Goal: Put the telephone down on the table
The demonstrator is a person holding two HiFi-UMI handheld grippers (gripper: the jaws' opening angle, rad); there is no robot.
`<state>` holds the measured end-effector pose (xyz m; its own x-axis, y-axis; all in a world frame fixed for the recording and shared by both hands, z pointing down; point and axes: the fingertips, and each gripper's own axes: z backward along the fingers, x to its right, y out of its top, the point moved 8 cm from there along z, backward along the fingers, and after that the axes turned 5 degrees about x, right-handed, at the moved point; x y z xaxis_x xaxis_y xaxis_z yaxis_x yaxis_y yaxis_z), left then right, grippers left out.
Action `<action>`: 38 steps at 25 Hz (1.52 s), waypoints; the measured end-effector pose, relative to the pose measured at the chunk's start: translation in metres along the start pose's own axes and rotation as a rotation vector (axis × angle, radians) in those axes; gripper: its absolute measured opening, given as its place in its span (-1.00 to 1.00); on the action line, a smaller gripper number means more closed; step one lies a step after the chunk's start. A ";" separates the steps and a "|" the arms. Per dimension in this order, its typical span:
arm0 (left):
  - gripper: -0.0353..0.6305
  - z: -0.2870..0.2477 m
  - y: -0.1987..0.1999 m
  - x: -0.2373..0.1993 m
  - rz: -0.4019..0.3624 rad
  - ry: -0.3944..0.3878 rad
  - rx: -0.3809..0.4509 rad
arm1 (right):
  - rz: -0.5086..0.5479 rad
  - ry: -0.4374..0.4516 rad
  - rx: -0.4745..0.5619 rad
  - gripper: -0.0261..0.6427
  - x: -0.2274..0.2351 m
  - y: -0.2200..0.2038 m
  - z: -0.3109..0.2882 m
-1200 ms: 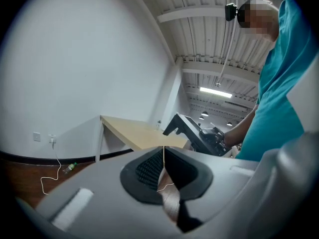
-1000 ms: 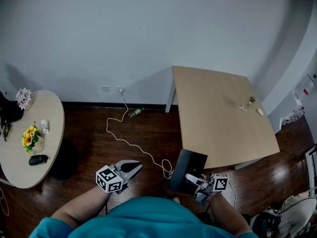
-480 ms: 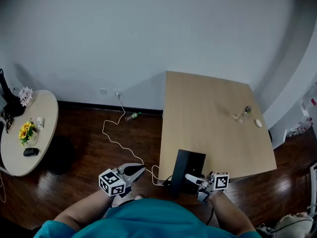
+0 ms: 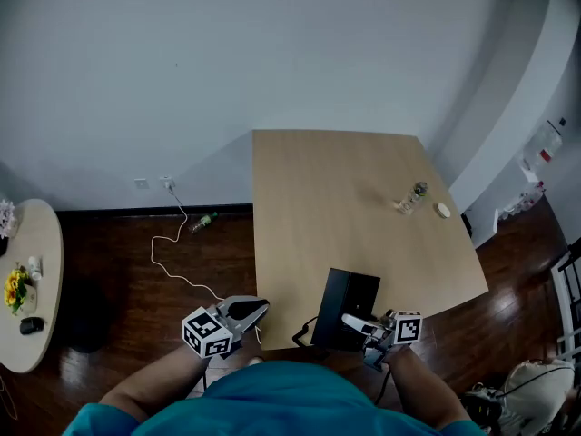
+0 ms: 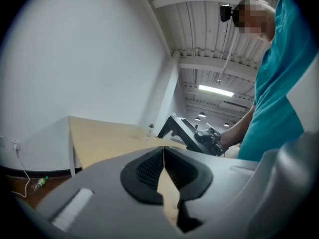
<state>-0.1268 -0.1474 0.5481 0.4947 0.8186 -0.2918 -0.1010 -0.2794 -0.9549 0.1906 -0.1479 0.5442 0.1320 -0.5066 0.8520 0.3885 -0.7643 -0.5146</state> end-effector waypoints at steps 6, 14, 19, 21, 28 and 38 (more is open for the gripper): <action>-0.87 -0.056 0.006 0.011 -0.018 -0.017 -0.021 | -0.015 0.014 0.031 -0.45 0.019 0.033 0.046; -0.87 -0.144 -0.002 0.054 0.018 0.151 0.044 | -0.029 0.070 -0.104 -0.45 0.059 0.103 0.124; -0.87 -0.183 -0.008 0.074 0.043 0.179 0.042 | -0.035 0.063 -0.148 -0.45 0.078 0.139 0.156; -0.87 -0.194 -0.008 0.071 0.045 0.176 0.044 | -0.047 0.067 -0.126 -0.45 0.084 0.149 0.164; -0.87 -0.235 -0.009 0.043 0.073 0.093 0.050 | -0.045 -0.009 -0.043 -0.45 0.098 0.171 0.184; -0.87 -0.328 -0.006 0.052 0.047 0.061 -0.013 | -0.071 -0.026 0.020 -0.45 0.142 0.216 0.255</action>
<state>0.1830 -0.2679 0.5566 0.5418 0.7723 -0.3316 -0.1141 -0.3232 -0.9394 0.5263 -0.2833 0.5782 0.1269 -0.4410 0.8885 0.4158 -0.7896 -0.4513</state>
